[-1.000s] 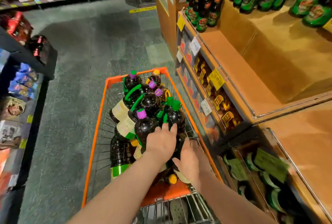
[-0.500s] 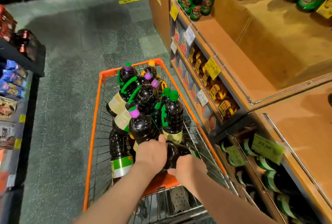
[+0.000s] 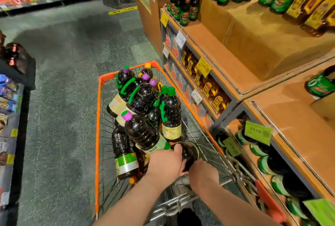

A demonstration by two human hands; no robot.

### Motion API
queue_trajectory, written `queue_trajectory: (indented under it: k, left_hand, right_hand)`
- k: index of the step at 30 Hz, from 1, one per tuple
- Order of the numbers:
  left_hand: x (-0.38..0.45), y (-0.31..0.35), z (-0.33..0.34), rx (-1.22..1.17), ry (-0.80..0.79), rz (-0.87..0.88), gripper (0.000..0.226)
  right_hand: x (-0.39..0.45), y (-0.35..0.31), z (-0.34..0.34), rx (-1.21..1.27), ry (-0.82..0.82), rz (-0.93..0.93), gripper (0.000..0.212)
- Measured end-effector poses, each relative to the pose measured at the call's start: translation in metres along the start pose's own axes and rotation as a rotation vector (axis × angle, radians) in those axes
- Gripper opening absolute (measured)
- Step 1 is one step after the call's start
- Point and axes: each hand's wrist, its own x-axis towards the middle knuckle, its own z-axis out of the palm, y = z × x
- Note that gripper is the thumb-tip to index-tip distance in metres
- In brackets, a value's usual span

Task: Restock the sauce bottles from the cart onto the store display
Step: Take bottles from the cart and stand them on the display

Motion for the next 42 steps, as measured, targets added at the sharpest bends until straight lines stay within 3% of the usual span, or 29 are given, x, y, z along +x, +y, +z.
queue_trajectory:
  k: [4, 9, 12, 15, 17, 22, 26, 31, 38, 42]
  left_hand:
    - [0.019, 0.019, -0.012, -0.025, 0.141, -0.003, 0.042]
    - [0.026, 0.048, -0.073, 0.022, 0.146, -0.063, 0.041]
    - [0.012, 0.059, -0.104, 0.098, 0.230, -0.070, 0.039]
    - [-0.007, 0.066, -0.137, 0.138, 0.329, -0.083, 0.041]
    - [-0.020, 0.071, -0.158, 0.139, 0.390, -0.104, 0.041]
    - [-0.053, 0.101, -0.206, 0.195, 0.561, -0.041, 0.034]
    - [-0.065, 0.134, -0.232, 0.180, 0.718, 0.094, 0.031]
    - [-0.071, 0.159, -0.253, 0.240, 0.809, 0.298, 0.042]
    - [-0.045, 0.206, -0.239, 0.205, 0.756, 0.610, 0.040]
    - [-0.017, 0.265, -0.232, 0.180, 0.735, 0.756, 0.037]
  right_hand:
    - [-0.013, 0.012, 0.002, 0.207, 0.167, 0.053, 0.042]
    - [-0.040, 0.024, -0.014, 0.462, 0.360, 0.007, 0.073]
    - [-0.062, 0.018, -0.022, 0.536, 0.403, -0.106, 0.064]
    - [-0.031, 0.016, 0.007, 0.799, 0.384, -0.101, 0.075]
    - [-0.061, 0.020, -0.015, 0.899, 0.393, -0.111, 0.077]
    - [-0.170, 0.043, -0.083, 0.866, 0.831, -0.108, 0.067]
    - [-0.203, 0.076, -0.096, 0.716, 0.903, -0.137, 0.080]
    - [-0.239, 0.128, -0.109, 0.544, 0.853, -0.114, 0.074]
    - [-0.262, 0.197, -0.095, 0.628, 0.644, -0.071, 0.056]
    - [-0.261, 0.253, -0.079, 0.637, 0.559, -0.050, 0.063]
